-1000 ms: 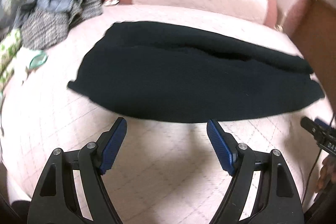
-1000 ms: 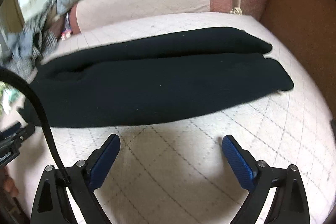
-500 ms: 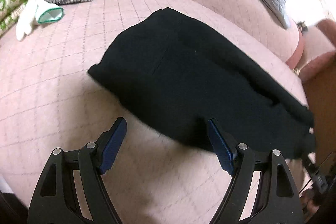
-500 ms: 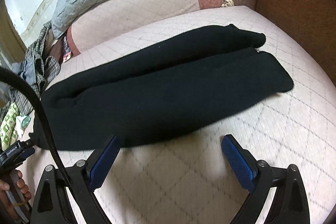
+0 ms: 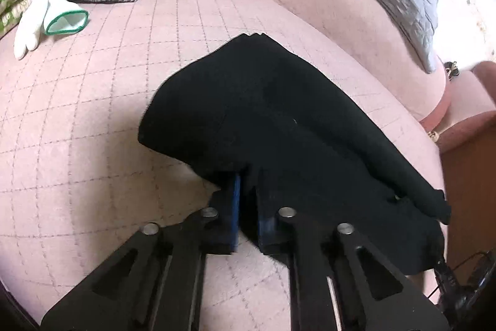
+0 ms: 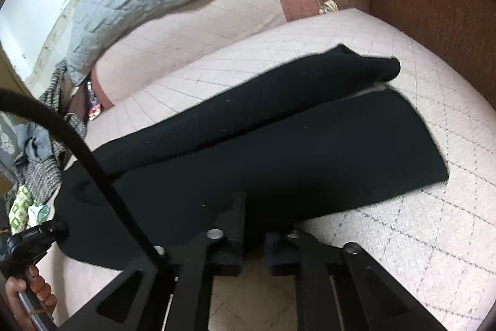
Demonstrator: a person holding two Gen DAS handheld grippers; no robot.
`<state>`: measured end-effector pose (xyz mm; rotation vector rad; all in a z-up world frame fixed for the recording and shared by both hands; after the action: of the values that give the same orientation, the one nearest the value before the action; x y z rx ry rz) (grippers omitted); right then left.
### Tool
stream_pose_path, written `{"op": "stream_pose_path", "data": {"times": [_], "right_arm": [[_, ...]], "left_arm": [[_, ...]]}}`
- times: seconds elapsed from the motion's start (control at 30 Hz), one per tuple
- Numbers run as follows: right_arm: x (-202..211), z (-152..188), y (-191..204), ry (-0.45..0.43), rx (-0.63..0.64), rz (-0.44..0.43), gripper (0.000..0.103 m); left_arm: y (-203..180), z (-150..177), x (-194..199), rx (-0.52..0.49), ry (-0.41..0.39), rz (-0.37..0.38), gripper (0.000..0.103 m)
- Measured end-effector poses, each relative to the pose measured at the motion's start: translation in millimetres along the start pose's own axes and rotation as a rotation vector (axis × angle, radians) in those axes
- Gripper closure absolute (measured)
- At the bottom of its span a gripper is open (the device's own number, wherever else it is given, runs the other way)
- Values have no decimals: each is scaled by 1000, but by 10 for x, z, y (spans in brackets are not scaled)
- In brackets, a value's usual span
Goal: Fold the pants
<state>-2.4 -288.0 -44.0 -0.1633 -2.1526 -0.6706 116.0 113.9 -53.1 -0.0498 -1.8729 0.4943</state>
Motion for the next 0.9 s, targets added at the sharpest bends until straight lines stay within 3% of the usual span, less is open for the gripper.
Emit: {"op": "stream_pose_path", "data": {"times": [0.33,0.63,0.73,0.8,0.9], "right_arm": [[462,248,109,-18,55,-10,98],[319,328,60,22,48,5,98],[294,327,26,26,41,-3,98],[273,325,27,30,38,-6,98],[225,348,30,39,36,-3,98]], "left_arm": [[90,162,267,-69,-18,59,98],[227,251,247,-12,23,160,96],[243,238,184,-12,35,134,81],[225,217,119,2,48,151,60],[237,154,52,35,43,155,59]]}}
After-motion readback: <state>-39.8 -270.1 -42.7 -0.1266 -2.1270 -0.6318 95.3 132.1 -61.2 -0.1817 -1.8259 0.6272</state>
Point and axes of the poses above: each gripper's, at about its wrist camera, not at the fingertips, and x roughly against the way its jaws point, y to its left, z to its underside, the point moved 9 cm from there along -x, roughly the way its jaws point, and after that the axes turned 15 degrees about y, right-handed, at the moved point
